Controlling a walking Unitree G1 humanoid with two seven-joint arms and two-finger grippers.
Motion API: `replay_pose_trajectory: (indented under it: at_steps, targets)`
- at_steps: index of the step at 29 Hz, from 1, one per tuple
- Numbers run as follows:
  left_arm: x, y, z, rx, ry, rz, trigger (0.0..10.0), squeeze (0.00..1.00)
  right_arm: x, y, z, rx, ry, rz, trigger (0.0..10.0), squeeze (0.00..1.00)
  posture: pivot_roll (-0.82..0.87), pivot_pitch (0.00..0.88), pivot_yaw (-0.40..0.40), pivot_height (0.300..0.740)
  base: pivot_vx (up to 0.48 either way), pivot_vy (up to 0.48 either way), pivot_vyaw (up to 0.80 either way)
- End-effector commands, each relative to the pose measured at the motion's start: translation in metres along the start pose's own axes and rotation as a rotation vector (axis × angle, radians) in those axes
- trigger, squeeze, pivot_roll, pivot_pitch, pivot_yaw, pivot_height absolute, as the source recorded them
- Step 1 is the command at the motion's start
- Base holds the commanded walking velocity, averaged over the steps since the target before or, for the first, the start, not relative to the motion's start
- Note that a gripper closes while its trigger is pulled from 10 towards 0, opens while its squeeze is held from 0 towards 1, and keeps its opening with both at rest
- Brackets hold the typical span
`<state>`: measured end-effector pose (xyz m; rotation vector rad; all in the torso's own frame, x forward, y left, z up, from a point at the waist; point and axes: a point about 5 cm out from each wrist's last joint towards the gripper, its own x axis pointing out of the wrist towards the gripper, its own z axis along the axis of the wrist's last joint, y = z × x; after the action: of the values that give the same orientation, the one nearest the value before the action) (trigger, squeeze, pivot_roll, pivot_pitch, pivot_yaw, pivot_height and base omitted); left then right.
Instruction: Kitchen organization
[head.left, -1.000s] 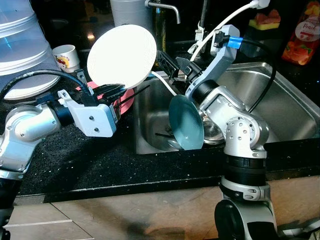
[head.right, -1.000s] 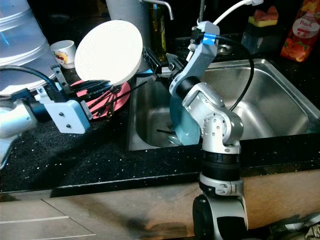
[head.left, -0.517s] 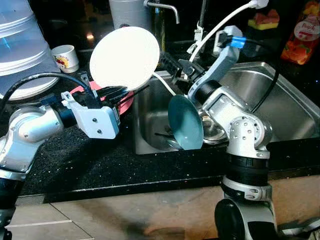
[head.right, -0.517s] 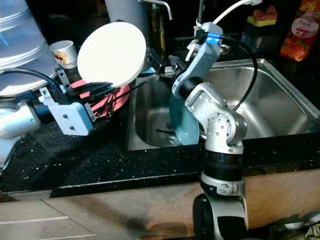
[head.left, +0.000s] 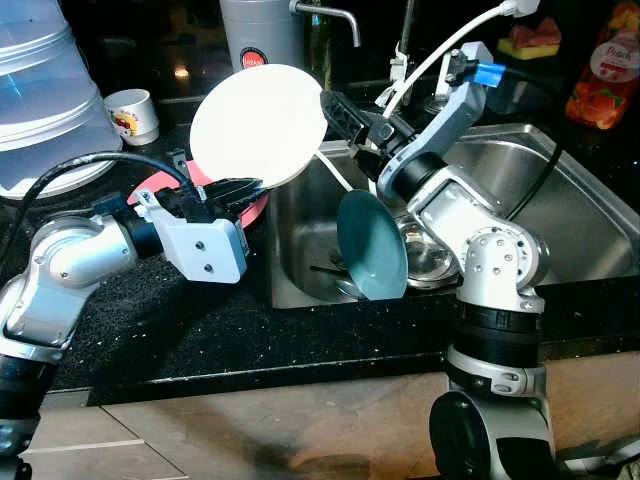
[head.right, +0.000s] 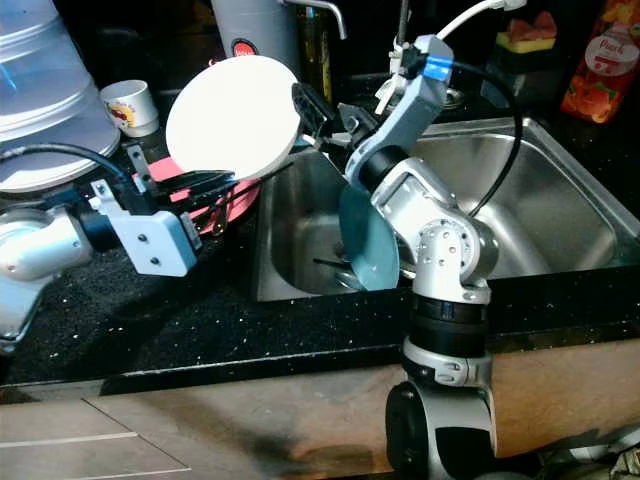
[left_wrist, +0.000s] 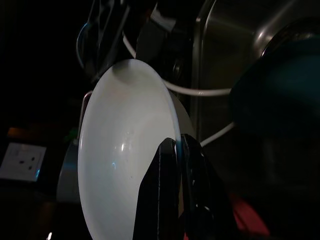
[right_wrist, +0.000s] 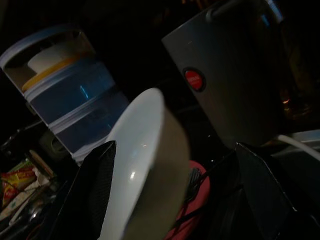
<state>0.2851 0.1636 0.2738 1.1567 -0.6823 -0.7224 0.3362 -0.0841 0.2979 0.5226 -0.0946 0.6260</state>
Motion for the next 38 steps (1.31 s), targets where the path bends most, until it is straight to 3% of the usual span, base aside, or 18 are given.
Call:
replay_pose_trajectory:
  at_steps: [1, 7, 8, 9, 10, 38]
  targets:
    - [0.004, -0.002, 0.003, 0.007, -0.020, -0.020, 0.0, 0.00, 0.000, 0.005, -0.003, -0.020, 0.018, 0.014, 10.0, 0.00, 0.04, 0.018, 0.051, 0.740, 0.000, 0.000, 0.00]
    - [0.007, -0.004, 0.006, 0.010, -0.034, -0.028, 0.0, 0.00, 0.000, 0.005, -0.008, -0.060, 0.049, 0.005, 10.0, 0.00, 0.05, 0.017, 0.053, 0.740, 0.000, 0.000, 0.00]
    - [0.008, -0.004, 0.005, 0.015, -0.034, -0.031, 0.0, 0.00, 0.000, 0.003, -0.009, -0.066, 0.057, -0.010, 9.4, 0.00, 0.05, 0.017, 0.053, 0.740, 0.000, 0.000, 0.00]
    - [0.008, -0.004, 0.005, 0.019, -0.034, -0.033, 0.0, 0.00, 0.000, 0.002, -0.010, -0.071, 0.062, -0.020, 9.4, 0.00, 0.05, 0.017, 0.053, 0.740, 0.000, 0.000, 0.00]
    - [0.008, -0.004, 0.005, 0.022, -0.033, -0.035, 0.0, 0.00, 0.000, 0.000, -0.011, -0.071, 0.065, -0.030, 0.0, 0.00, 0.04, 0.016, 0.053, 0.740, 0.000, 0.000, 0.00]
    - [0.006, -0.004, -0.001, 0.104, -0.012, -0.065, 0.0, 0.00, -0.001, -0.012, -0.018, -0.106, 0.112, -0.105, 0.0, 0.00, 0.04, 0.000, 0.050, 0.740, 0.000, 0.000, 0.00]
